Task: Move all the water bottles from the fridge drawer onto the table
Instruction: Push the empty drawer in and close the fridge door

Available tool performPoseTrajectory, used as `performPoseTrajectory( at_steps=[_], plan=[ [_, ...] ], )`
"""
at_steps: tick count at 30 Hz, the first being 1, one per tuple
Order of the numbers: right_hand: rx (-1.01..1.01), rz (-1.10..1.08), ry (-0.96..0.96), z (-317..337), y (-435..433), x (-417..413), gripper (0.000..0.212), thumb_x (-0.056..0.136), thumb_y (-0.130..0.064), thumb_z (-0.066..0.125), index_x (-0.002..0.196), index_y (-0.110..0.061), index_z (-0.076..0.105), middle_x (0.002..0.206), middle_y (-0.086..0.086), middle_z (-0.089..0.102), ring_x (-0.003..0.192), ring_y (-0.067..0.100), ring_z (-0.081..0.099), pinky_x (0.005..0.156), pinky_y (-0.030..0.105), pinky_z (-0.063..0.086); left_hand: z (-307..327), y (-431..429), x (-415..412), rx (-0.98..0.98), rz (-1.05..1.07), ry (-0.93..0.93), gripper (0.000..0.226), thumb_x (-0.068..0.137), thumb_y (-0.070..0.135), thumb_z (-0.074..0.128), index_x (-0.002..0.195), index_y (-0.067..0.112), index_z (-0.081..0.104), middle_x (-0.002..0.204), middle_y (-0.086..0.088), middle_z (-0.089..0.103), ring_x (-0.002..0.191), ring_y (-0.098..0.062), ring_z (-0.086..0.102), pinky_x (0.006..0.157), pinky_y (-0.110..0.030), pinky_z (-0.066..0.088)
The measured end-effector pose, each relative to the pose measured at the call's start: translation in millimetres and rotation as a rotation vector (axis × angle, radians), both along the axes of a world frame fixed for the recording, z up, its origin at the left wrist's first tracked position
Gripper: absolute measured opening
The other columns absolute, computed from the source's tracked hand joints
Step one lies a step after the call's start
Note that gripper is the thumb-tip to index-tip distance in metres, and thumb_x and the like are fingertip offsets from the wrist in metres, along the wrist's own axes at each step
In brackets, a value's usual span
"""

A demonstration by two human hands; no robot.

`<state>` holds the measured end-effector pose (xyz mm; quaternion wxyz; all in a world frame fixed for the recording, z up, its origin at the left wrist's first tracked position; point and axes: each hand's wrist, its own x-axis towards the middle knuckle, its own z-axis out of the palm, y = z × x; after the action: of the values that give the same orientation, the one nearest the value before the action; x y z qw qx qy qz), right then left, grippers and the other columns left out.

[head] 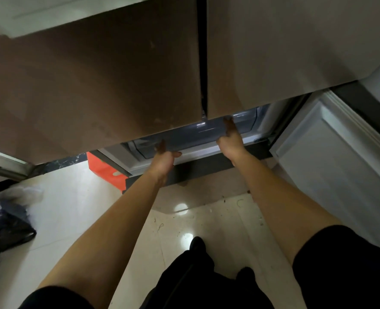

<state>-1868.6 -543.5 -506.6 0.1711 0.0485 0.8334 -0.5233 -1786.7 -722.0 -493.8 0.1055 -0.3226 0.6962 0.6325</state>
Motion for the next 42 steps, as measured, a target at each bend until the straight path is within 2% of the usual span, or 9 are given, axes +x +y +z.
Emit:
performPoseTrajectory(
  at_steps=[4,6,8,15,18,24,29,34,42],
  plan=[
    [0.042,-0.182,0.184,16,18,24,0.059,0.096,0.004,0.041,0.15,-0.019,0.039,0.142,0.005,0.049,0.108,0.018,0.058,0.069,0.008,0.037,-1,1,-9,-0.312,-0.058,0.074,0.061,0.097,0.013,0.054,0.151,0.02,0.026,0.138,-0.003,0.047,0.119,-0.021,0.05,0.099,-0.032,0.042],
    [0.136,-0.207,0.355,27,36,43,0.054,0.095,0.002,0.044,0.145,-0.019,0.045,0.142,0.005,0.051,0.097,0.018,0.06,0.077,0.013,0.039,0,9,-11,-0.467,-0.153,0.092,0.07,0.097,0.02,0.054,0.156,0.02,0.017,0.156,-0.01,0.029,0.138,-0.025,0.036,0.107,-0.034,0.038],
    [0.238,-0.206,0.493,38,61,60,0.047,0.096,-0.002,0.045,0.14,-0.018,0.05,0.142,0.005,0.052,0.115,0.02,0.056,0.088,0.015,0.037,5,31,-8,-0.592,-0.239,0.126,0.07,0.1,0.02,0.052,0.156,0.017,0.012,0.164,-0.011,0.003,0.139,-0.015,0.025,0.109,-0.029,0.03],
    [0.7,-0.38,0.912,93,181,136,0.03,0.094,-0.003,0.052,0.119,-0.012,0.066,0.124,0.006,0.064,0.114,0.022,0.058,0.098,0.032,0.04,27,149,-1,-0.493,-0.545,0.531,0.053,0.103,0.029,0.045,0.152,0.013,0.03,0.161,-0.015,0.018,0.148,-0.029,0.019,0.12,-0.041,0.022],
    [0.919,-0.606,0.773,116,237,176,0.03,0.097,-0.017,0.051,0.124,-0.015,0.064,0.127,0.006,0.063,0.119,0.024,0.056,0.101,0.041,0.037,45,213,10,-0.531,-0.708,0.793,0.056,0.102,0.035,0.039,0.153,0.013,0.028,0.161,-0.016,0.016,0.148,-0.033,0.015,0.12,-0.045,0.015],
    [1.211,-0.837,0.069,124,312,278,0.07,0.1,-0.06,0.012,0.148,-0.021,0.043,0.152,0.013,0.045,0.147,0.033,0.029,0.122,0.053,0.012,51,326,73,-0.587,-1.081,1.207,0.054,0.102,0.027,0.042,0.154,0.022,0.028,0.165,-0.01,0.008,0.152,-0.028,0.0,0.12,-0.054,0.013],
    [1.165,-0.675,0.086,132,319,295,0.067,0.102,-0.055,0.011,0.152,-0.018,0.037,0.151,0.007,0.047,0.142,0.029,0.039,0.12,0.047,0.025,42,339,95,-0.65,-1.064,1.162,0.057,0.099,0.02,0.046,0.153,0.028,0.029,0.165,-0.009,0.004,0.152,-0.031,-0.006,0.115,-0.06,0.021],
    [1.083,-0.495,0.13,159,342,310,0.05,0.106,-0.043,0.027,0.147,-0.023,0.047,0.137,0.004,0.062,0.116,0.028,0.061,0.09,0.036,0.047,53,326,99,-0.742,-1.144,1.078,0.056,0.102,0.027,0.036,0.155,0.036,0.018,0.166,-0.001,-0.006,0.151,-0.021,-0.014,0.118,-0.055,0.021],
    [0.62,-0.094,0.027,168,359,341,0.048,0.106,-0.045,0.027,0.153,-0.036,0.033,0.159,-0.002,0.036,0.143,0.024,0.036,0.118,0.035,0.026,84,326,174,-0.538,-0.945,0.679,0.053,0.104,0.049,0.021,0.155,0.038,0.011,0.165,0.01,-0.005,0.151,-0.013,0.006,0.122,-0.042,0.016]
  ],
)
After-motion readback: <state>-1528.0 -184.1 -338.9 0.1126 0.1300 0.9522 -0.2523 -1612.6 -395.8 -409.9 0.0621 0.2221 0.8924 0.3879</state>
